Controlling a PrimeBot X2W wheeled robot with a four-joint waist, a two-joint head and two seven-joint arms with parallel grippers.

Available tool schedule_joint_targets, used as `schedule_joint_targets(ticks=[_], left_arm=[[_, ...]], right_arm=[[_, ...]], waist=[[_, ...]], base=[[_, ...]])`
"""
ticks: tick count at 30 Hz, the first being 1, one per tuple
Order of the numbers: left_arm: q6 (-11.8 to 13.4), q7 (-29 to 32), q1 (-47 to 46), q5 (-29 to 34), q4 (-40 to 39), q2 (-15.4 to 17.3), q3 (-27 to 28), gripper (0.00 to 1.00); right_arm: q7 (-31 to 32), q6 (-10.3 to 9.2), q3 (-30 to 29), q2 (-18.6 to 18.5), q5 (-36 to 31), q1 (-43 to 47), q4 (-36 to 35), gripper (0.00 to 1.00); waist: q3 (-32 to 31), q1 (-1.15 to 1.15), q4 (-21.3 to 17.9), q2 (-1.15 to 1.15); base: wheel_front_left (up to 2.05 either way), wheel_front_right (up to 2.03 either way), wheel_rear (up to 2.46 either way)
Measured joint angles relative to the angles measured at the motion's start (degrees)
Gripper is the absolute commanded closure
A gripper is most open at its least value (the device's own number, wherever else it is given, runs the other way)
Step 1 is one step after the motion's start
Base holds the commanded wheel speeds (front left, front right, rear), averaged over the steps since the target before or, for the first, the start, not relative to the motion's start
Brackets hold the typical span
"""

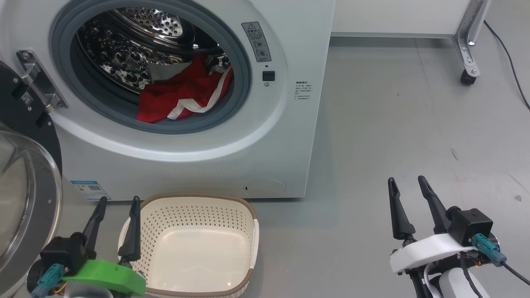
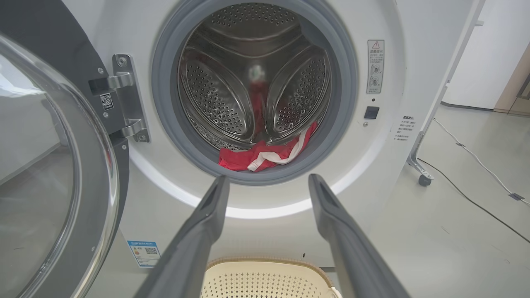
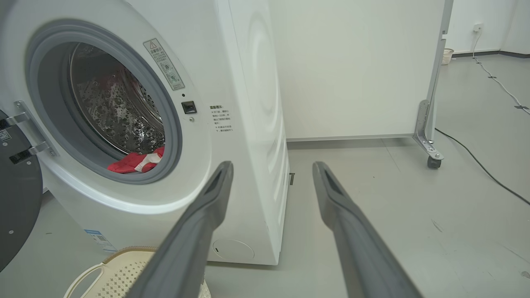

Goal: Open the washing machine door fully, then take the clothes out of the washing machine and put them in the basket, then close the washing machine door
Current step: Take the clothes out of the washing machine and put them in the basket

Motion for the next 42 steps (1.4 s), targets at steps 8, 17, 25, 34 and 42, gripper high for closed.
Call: schedule_joint_targets(ticks=[8,17,25,34,42], left_arm=[[0.00,0.00,0.00,-0.03,-0.21,0.02,0.16,0.00],[0.19,0.69,-0.11,-0.11,-1.12,1.47,1.77,0.00],[0.70,4.33,-4.27,0.68,-2.68,5.25,2.54,0.00],[1.48,12.18,-15.43,1.15,-3.27,10.39,4.79,0.00],[1.69,18.91,-24.96,1.30,-2.22,15.29,5.84,0.00]], right_arm=[[0.00,0.00,0.01,0.01,-0.05,0.00,-0.37,0.00],[0.00,0.01,0.98,0.12,-0.51,-0.05,-1.24,0.00],[0.00,0.01,2.58,0.36,-1.02,-0.83,-2.33,0.00],[0.00,0.01,4.13,0.67,-1.05,-3.84,-3.58,0.00],[-0.01,0.01,5.37,0.92,-0.96,-7.52,-4.59,0.00]], waist=[[0.83,0.00,0.06,0.00],[4.14,0.00,-0.42,0.00],[9.11,0.00,-1.75,0.00],[15.70,0.00,-4.54,0.00],[21.69,0.00,-7.67,0.00]], base=[[0.00,0.00,0.00],[0.00,0.00,0.00],[0.00,0.00,0.00],[0.00,0.00,0.00],[0.00,0.00,0.00]])
